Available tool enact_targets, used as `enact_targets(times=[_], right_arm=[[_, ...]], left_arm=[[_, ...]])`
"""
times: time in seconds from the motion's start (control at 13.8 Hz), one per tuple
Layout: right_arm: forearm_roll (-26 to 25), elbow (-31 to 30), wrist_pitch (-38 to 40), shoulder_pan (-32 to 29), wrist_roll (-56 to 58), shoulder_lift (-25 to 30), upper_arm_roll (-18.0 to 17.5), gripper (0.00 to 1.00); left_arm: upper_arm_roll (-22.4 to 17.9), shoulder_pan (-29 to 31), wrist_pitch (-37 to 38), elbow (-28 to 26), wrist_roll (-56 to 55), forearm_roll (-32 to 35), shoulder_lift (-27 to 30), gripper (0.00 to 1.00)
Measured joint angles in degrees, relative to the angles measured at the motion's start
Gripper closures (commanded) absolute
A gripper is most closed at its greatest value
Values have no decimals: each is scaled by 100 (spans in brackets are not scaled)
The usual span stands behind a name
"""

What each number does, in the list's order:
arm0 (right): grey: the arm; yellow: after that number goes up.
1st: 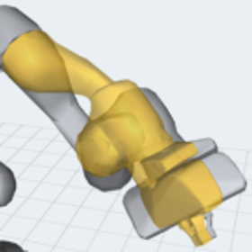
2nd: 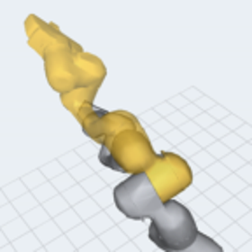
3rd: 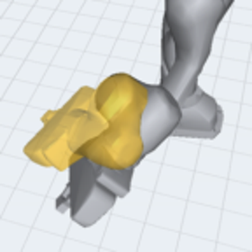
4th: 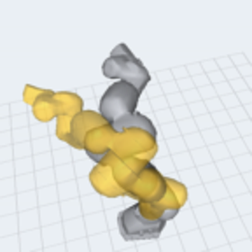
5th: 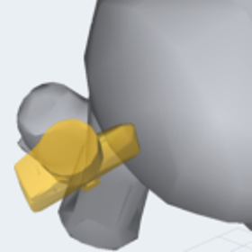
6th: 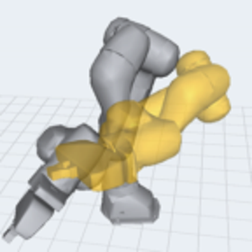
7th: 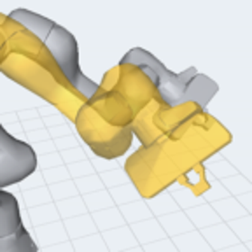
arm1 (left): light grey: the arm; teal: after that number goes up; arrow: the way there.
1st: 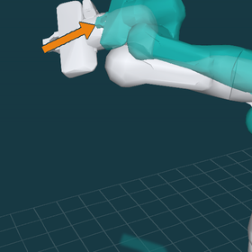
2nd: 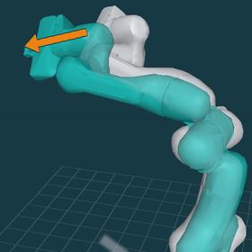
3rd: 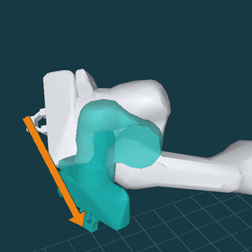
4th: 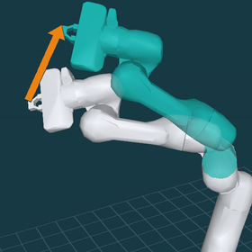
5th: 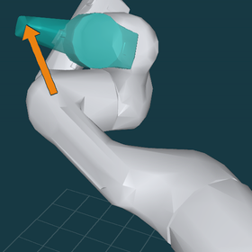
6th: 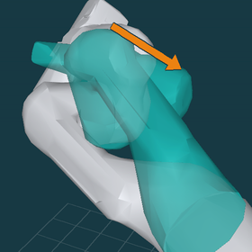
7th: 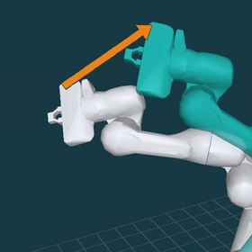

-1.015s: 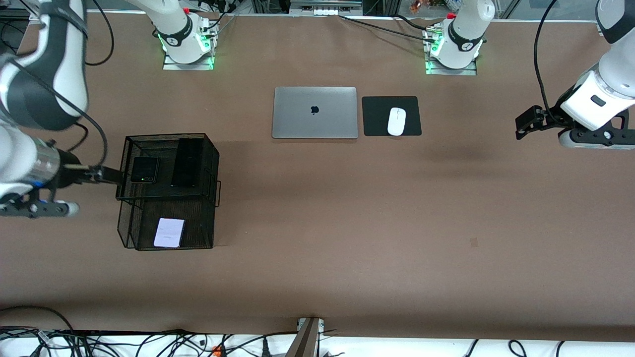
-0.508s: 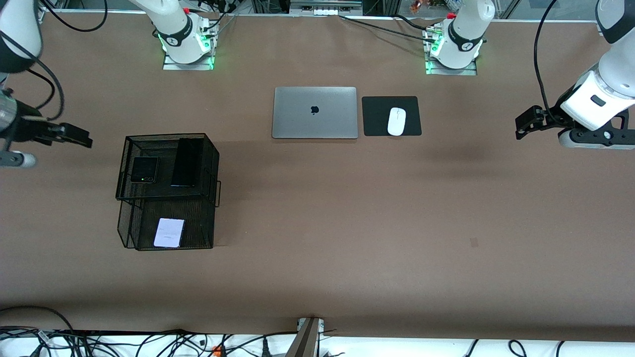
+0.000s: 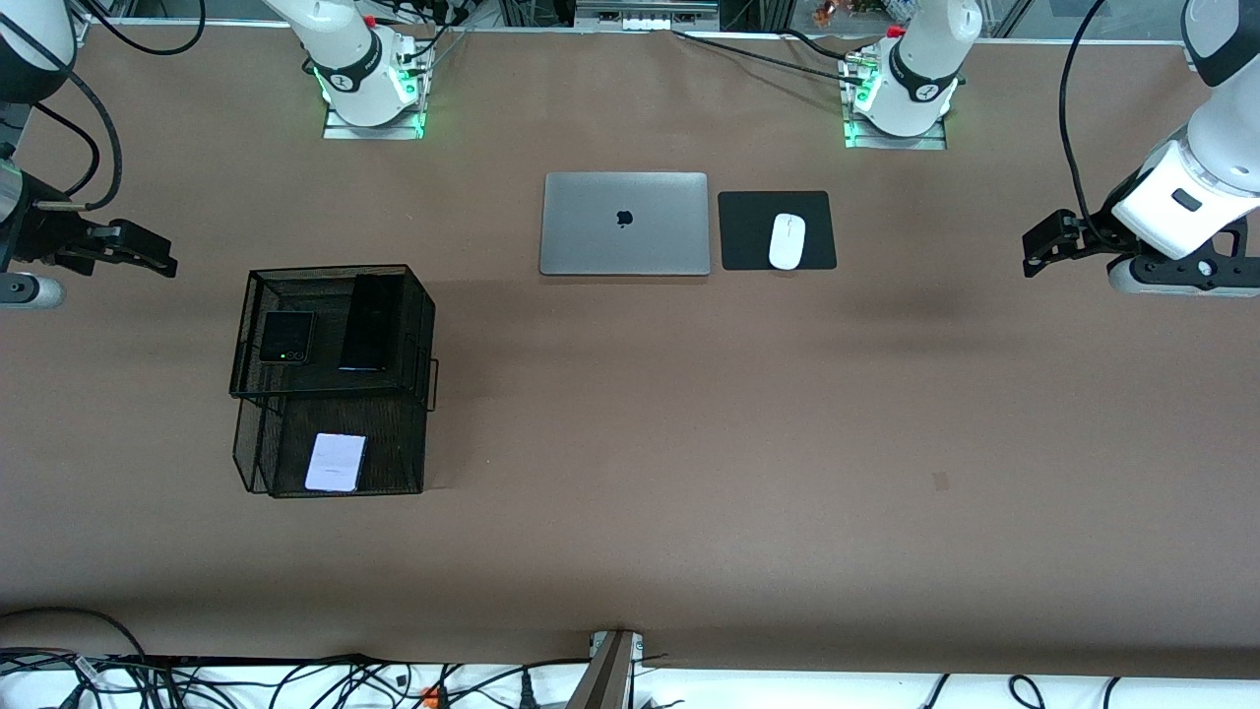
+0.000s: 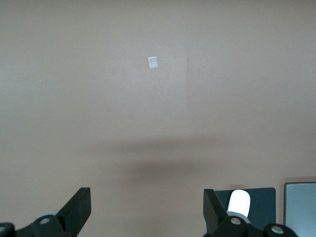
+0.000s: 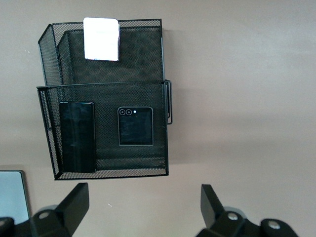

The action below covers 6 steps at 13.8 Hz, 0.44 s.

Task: Place phones with both arms

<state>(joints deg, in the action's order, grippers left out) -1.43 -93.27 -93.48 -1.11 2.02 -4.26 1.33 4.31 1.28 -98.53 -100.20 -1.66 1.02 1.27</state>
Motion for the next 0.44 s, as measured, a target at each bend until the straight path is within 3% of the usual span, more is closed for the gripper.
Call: enact_targets(times=[0.44], right_arm=[[-9, 32, 7, -32, 0, 14, -2, 0]], left_arm=[[0, 0, 0, 9, 0, 0, 0, 0]])
